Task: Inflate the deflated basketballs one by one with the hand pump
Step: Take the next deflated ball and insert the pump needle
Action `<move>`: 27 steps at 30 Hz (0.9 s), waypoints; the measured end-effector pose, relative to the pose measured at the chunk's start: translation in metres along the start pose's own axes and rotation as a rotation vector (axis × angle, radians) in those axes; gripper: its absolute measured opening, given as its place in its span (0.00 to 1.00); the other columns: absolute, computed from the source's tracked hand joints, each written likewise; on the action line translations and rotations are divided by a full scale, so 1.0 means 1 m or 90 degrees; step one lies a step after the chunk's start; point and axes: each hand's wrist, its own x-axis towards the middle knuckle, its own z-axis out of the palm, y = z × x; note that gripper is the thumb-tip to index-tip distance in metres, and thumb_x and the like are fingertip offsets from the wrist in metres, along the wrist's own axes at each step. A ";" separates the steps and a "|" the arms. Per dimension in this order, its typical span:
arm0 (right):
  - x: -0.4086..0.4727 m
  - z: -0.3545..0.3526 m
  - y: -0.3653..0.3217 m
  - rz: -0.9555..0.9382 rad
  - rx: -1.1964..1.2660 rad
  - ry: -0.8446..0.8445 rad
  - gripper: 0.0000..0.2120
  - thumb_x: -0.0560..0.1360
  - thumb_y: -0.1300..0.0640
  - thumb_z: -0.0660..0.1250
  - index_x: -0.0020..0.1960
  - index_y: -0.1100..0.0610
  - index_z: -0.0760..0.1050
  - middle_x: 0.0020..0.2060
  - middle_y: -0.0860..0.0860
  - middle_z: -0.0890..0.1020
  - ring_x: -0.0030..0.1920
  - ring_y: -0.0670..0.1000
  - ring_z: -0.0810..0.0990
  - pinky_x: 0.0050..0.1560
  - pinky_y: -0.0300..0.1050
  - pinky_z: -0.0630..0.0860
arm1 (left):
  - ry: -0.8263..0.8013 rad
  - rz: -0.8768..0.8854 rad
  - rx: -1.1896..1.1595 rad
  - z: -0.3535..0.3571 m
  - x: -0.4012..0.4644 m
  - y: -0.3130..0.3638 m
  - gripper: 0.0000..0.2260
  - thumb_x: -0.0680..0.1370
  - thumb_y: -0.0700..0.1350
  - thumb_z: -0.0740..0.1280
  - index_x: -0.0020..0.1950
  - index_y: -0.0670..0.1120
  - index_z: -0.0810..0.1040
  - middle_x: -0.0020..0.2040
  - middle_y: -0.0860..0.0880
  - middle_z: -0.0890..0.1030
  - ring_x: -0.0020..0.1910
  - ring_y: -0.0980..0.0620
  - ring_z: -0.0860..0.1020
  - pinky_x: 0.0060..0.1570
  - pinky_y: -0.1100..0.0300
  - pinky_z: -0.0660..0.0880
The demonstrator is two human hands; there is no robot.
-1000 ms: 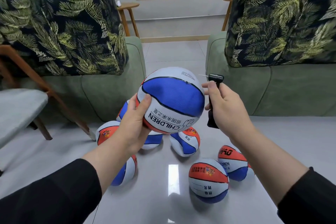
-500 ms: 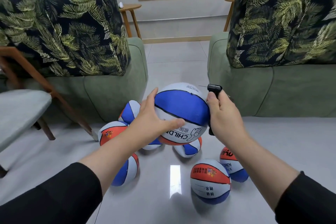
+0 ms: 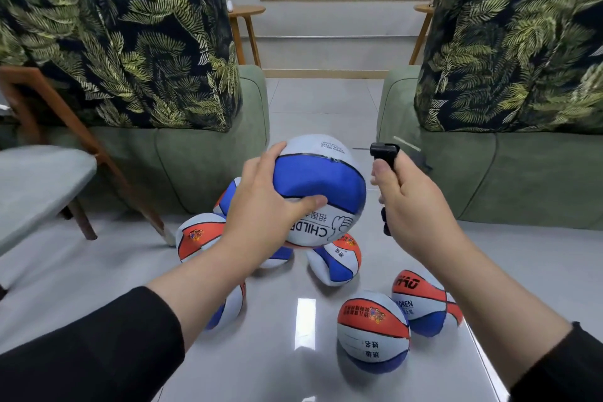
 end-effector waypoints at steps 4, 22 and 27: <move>-0.003 0.002 -0.009 -0.048 -0.038 -0.047 0.12 0.85 0.44 0.54 0.44 0.43 0.68 0.35 0.49 0.78 0.35 0.55 0.75 0.41 0.57 0.77 | 0.048 0.037 0.027 -0.003 0.003 -0.002 0.42 0.68 0.57 0.81 0.78 0.62 0.64 0.68 0.56 0.68 0.65 0.55 0.72 0.68 0.51 0.72; 0.001 0.005 -0.008 -0.055 -0.056 -0.067 0.11 0.85 0.42 0.53 0.49 0.44 0.69 0.35 0.50 0.78 0.33 0.55 0.74 0.40 0.58 0.77 | 0.113 0.097 0.094 -0.002 0.004 -0.008 0.43 0.68 0.59 0.80 0.79 0.60 0.64 0.70 0.54 0.68 0.66 0.47 0.72 0.67 0.45 0.72; 0.000 0.001 -0.012 -0.053 -0.093 -0.087 0.12 0.85 0.42 0.53 0.49 0.47 0.69 0.34 0.53 0.77 0.36 0.58 0.74 0.41 0.60 0.75 | 0.129 0.119 0.137 -0.002 0.004 -0.007 0.43 0.67 0.59 0.80 0.79 0.58 0.65 0.72 0.51 0.69 0.66 0.46 0.71 0.68 0.47 0.71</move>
